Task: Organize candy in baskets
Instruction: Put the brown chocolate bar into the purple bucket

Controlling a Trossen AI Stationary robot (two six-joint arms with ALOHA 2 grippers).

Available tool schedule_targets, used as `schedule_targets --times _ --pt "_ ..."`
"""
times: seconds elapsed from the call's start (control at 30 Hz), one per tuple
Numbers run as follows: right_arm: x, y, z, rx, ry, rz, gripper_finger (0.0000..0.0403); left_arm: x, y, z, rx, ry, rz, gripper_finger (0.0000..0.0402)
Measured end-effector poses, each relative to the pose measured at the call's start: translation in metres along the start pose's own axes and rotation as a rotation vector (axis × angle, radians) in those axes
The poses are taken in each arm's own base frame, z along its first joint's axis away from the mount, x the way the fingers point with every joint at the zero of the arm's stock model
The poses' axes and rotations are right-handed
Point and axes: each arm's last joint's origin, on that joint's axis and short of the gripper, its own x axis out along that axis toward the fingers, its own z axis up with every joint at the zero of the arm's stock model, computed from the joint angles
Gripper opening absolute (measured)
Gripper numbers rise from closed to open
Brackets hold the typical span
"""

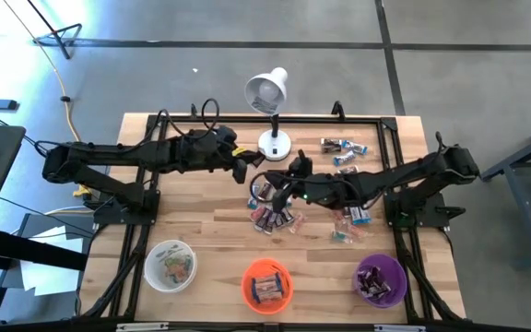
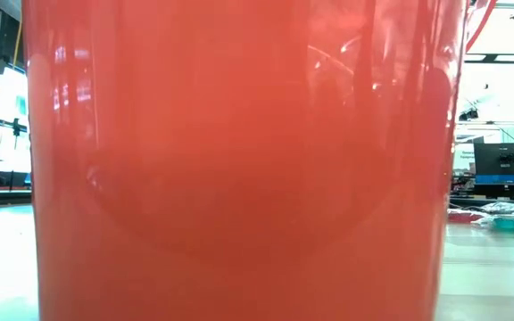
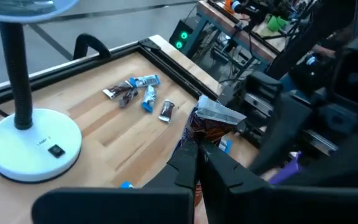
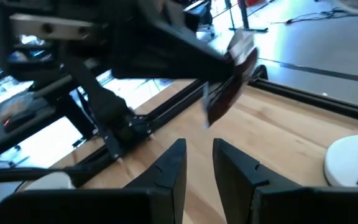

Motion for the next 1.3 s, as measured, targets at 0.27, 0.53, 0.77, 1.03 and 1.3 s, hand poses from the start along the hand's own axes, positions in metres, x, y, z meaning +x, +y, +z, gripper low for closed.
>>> schedule_targets --times 0.27,0.53,0.77,1.03,1.3 --pt "0.005 -0.006 0.004 0.01 -0.014 -0.019 0.0074 -0.001 -0.008 0.001 -0.013 -0.043 -0.038 0.0" --pt "0.004 -0.002 0.011 0.009 -0.074 0.018 0.0074 0.0 -0.008 0.0 -0.015 -0.043 -0.028 0.0" --pt "0.004 -0.001 0.012 0.006 -0.08 0.021 0.0074 -0.001 -0.01 0.0 -0.03 -0.05 -0.04 0.0" --pt "0.004 -0.001 0.012 0.007 -0.085 0.016 0.0074 -0.002 -0.016 0.0 -0.037 -0.067 -0.074 0.0" --pt "0.004 -0.001 0.013 0.013 -0.095 0.017 0.0074 -0.003 -0.019 -0.002 -0.033 -0.068 -0.074 0.0"
